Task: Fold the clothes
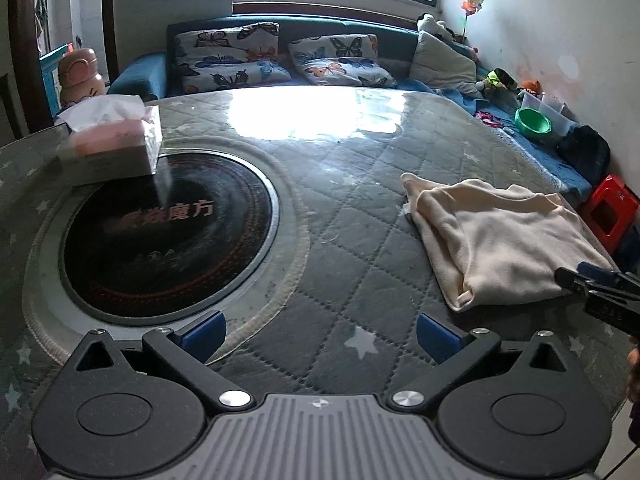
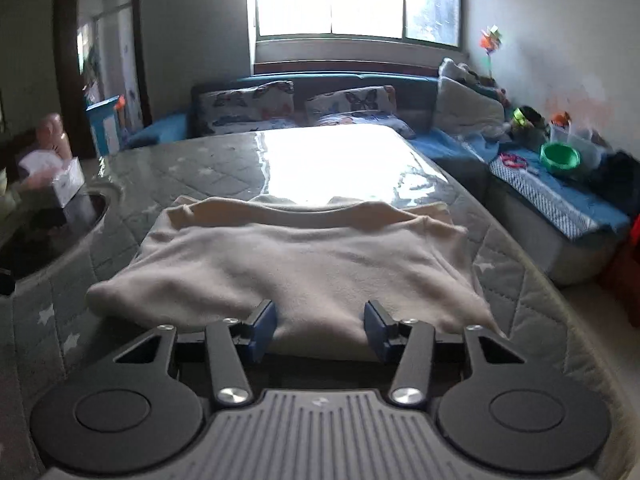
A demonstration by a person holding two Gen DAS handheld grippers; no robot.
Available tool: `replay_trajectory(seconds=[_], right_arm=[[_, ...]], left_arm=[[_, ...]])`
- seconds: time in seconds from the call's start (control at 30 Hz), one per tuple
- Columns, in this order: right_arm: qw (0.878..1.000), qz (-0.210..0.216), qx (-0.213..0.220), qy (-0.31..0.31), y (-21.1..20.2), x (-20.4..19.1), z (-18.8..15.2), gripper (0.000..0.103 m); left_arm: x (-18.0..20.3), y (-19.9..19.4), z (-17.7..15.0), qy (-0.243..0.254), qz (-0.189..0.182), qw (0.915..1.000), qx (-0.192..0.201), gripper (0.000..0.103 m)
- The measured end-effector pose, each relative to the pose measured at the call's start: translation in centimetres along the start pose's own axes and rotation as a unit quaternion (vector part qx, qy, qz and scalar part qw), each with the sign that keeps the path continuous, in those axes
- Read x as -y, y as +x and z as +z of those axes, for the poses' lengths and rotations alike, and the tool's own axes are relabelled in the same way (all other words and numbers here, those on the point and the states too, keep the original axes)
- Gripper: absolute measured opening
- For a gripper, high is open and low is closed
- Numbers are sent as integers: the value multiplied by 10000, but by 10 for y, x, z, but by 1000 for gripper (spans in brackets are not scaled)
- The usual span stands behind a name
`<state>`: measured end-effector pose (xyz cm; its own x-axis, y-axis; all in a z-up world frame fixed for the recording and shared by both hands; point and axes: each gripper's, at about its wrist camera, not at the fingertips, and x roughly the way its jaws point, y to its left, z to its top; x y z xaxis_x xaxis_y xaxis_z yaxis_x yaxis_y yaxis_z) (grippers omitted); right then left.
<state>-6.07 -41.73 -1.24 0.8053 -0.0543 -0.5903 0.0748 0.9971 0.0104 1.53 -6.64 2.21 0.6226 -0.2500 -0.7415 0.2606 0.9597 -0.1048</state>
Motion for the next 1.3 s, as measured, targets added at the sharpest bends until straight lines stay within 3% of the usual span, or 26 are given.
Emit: replay_trajectory(seconds=[0.13,0.27,0.43,0.57,0.97,1.07,1.3], right_arm=[[9997,-158,195,66,-8,11,5,49],[9986,-345,-68,405,4,36,1,46],[9985,-358,111,392,-2,38,5,46],[9986,-447,-27,290,7,34,-1,46],[9995,-86,-100,282,-10,10,4,57],[9995,-17,-143,264,-13,2,0,67],[9995,171,-200,170,-19,-18,-7,75]], left_arm=[[-6,-4,-2,-97,-6,9999,24,103],[-6,-3,-4,-161,-70,9998,-14,103],[-1,3,-5,-189,-146,9996,-126,103],[13,9,-5,-112,-237,9994,-223,103],[67,28,-7,229,-431,9977,-471,103],[80,33,-8,314,-479,9969,-533,103],[85,36,-15,450,-323,9970,-538,103]])
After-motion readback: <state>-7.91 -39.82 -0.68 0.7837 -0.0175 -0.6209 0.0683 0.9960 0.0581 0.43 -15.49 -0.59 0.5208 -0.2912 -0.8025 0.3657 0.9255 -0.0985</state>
